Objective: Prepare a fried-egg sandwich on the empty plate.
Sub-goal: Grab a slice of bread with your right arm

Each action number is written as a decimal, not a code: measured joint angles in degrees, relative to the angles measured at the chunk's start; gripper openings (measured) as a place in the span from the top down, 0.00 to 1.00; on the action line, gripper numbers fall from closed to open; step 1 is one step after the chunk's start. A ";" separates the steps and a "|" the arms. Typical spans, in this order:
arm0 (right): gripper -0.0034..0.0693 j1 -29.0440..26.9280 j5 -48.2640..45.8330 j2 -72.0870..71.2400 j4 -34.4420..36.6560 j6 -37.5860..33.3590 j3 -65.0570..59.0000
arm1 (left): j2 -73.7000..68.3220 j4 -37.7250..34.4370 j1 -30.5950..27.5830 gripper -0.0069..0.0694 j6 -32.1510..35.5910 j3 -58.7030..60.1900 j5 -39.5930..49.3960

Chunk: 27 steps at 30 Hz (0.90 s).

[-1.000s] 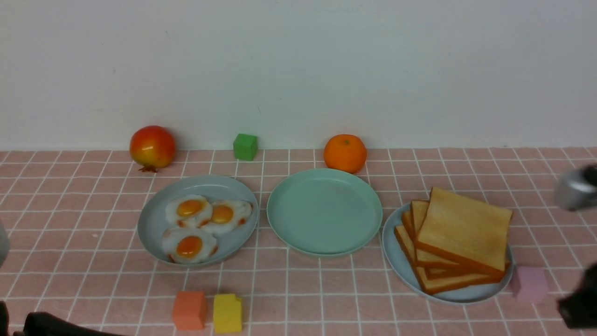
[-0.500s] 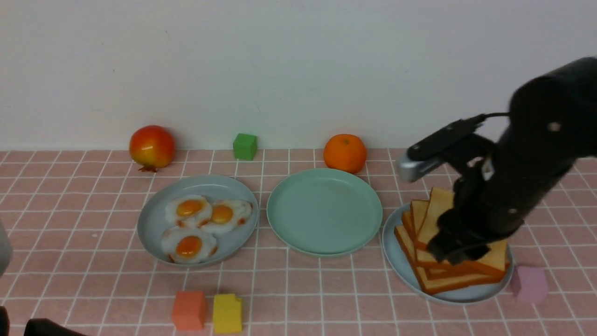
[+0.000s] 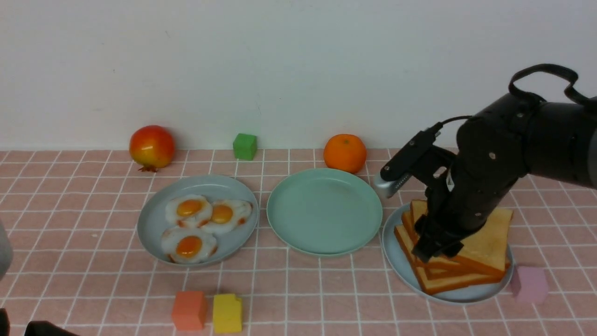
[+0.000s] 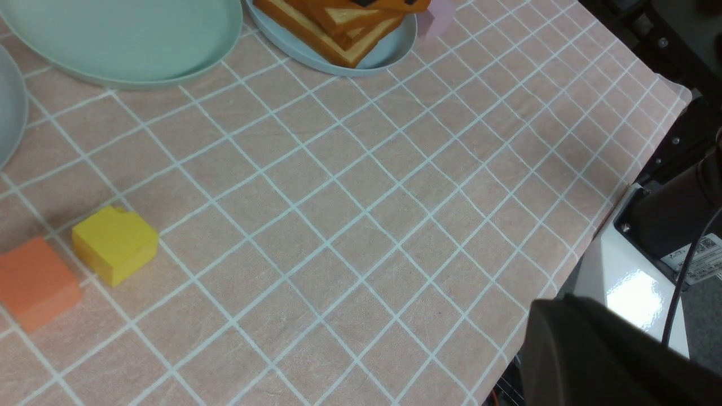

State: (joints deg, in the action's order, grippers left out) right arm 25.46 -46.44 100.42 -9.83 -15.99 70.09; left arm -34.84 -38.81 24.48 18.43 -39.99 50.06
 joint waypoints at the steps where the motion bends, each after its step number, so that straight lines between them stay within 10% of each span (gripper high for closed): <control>1: 0.37 0.00 -0.07 0.19 0.31 0.00 0.00 | 0.00 0.00 0.00 0.89 0.00 0.00 0.00; 16: 0.41 0.00 2.22 3.56 -4.23 -0.06 0.21 | 0.00 0.00 0.00 0.89 0.00 0.00 0.12; 27: 0.77 0.17 1.64 4.41 -4.07 -0.67 0.76 | 0.00 -0.59 0.00 0.89 0.06 0.00 0.17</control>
State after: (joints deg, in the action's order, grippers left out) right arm 25.64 -44.79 104.83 -13.90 -16.66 70.85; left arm -34.84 -39.40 24.48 18.49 -39.99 50.24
